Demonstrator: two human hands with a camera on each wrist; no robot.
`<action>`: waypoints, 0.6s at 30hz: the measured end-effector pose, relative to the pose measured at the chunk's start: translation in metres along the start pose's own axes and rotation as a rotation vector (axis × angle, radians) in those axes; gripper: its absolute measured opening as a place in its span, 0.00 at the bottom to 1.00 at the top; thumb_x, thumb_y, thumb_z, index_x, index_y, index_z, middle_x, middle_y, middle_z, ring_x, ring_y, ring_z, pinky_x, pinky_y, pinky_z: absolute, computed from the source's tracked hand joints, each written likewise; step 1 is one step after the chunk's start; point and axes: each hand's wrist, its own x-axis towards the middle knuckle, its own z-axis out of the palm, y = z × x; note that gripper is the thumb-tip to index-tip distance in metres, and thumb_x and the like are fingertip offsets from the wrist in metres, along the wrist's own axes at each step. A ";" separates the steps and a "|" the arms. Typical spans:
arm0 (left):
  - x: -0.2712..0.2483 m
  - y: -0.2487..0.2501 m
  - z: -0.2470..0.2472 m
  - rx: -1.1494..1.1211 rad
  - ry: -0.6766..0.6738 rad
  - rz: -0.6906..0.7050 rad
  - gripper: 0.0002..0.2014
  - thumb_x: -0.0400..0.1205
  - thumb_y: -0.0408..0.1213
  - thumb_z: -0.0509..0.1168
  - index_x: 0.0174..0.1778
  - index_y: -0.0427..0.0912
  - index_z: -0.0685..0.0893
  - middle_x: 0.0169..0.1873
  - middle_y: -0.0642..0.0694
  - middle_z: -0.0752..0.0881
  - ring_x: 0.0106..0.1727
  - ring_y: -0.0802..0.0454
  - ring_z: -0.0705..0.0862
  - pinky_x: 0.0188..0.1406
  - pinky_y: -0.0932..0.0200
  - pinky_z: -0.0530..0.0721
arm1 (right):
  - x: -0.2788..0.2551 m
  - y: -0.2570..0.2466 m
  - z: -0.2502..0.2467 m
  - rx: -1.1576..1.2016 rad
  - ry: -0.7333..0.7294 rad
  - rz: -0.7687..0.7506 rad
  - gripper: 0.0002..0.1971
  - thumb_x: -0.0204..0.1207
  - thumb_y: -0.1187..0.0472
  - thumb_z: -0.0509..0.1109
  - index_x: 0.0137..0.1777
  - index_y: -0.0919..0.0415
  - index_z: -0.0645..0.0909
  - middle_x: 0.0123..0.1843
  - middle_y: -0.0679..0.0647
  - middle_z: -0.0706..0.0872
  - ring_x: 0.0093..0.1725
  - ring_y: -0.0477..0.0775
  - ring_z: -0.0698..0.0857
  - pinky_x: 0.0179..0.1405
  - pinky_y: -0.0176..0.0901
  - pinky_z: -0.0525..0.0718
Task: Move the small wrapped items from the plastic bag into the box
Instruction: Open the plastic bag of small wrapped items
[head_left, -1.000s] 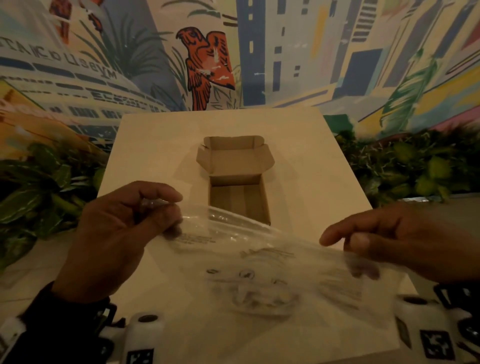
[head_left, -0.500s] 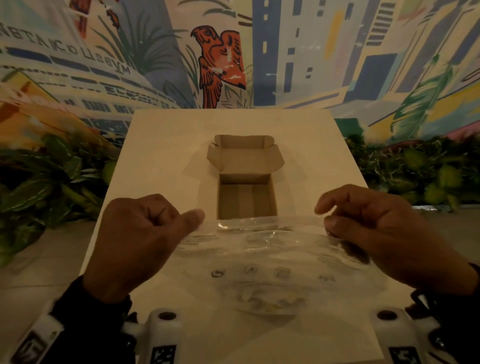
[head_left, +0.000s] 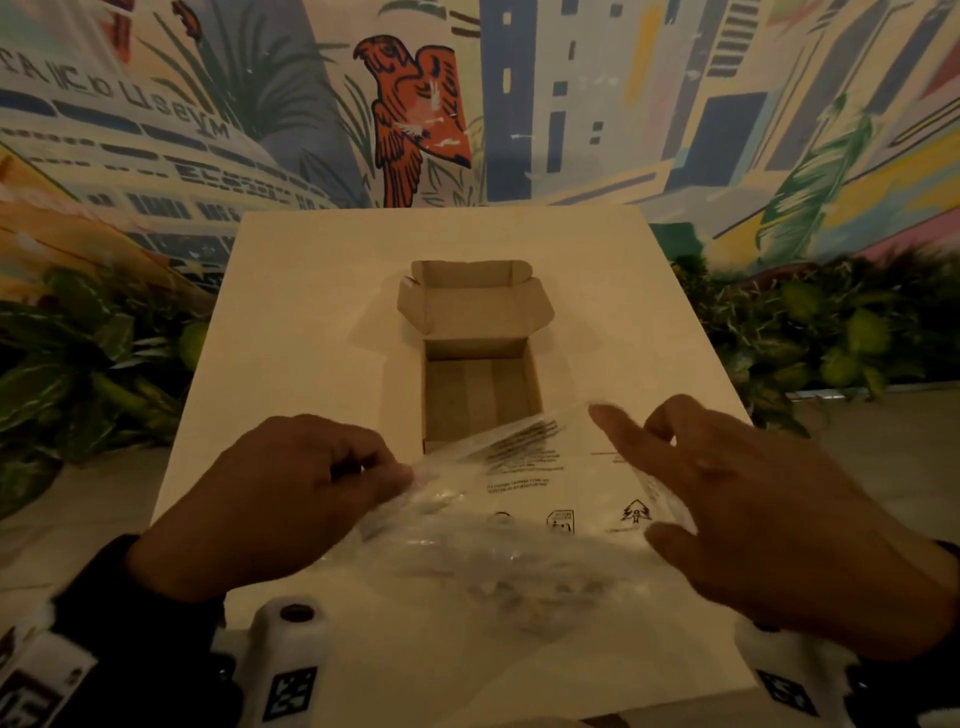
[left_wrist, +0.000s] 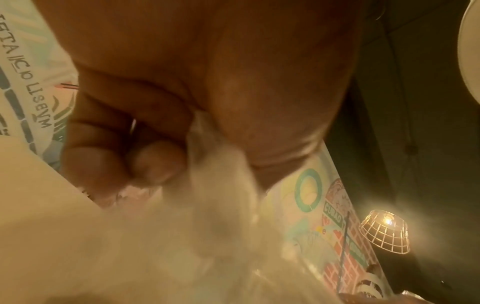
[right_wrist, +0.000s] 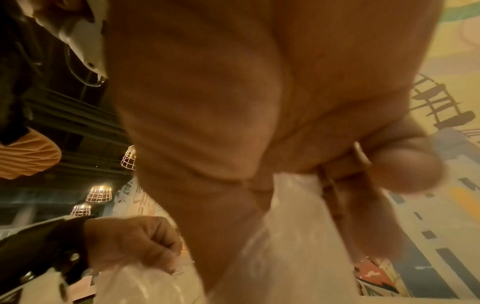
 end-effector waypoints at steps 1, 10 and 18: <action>0.002 -0.003 0.003 0.038 0.050 -0.023 0.13 0.77 0.55 0.61 0.35 0.53 0.84 0.28 0.54 0.86 0.32 0.57 0.82 0.33 0.57 0.80 | -0.002 -0.004 0.001 0.015 -0.036 0.000 0.44 0.76 0.43 0.61 0.74 0.37 0.26 0.68 0.45 0.61 0.56 0.45 0.72 0.38 0.32 0.73; 0.020 -0.005 0.019 -1.580 -0.211 -0.329 0.18 0.79 0.42 0.57 0.32 0.39 0.88 0.24 0.46 0.86 0.24 0.53 0.86 0.26 0.59 0.88 | 0.006 -0.028 0.067 0.379 0.001 0.182 0.26 0.75 0.58 0.65 0.67 0.40 0.57 0.54 0.45 0.78 0.40 0.50 0.81 0.40 0.46 0.85; 0.018 -0.027 0.065 -0.647 -0.198 -0.156 0.07 0.72 0.42 0.74 0.36 0.42 0.89 0.28 0.43 0.87 0.30 0.46 0.81 0.29 0.56 0.79 | 0.032 0.025 0.083 2.367 0.152 0.334 0.24 0.36 0.72 0.83 0.34 0.60 0.79 0.38 0.63 0.89 0.35 0.59 0.90 0.36 0.52 0.92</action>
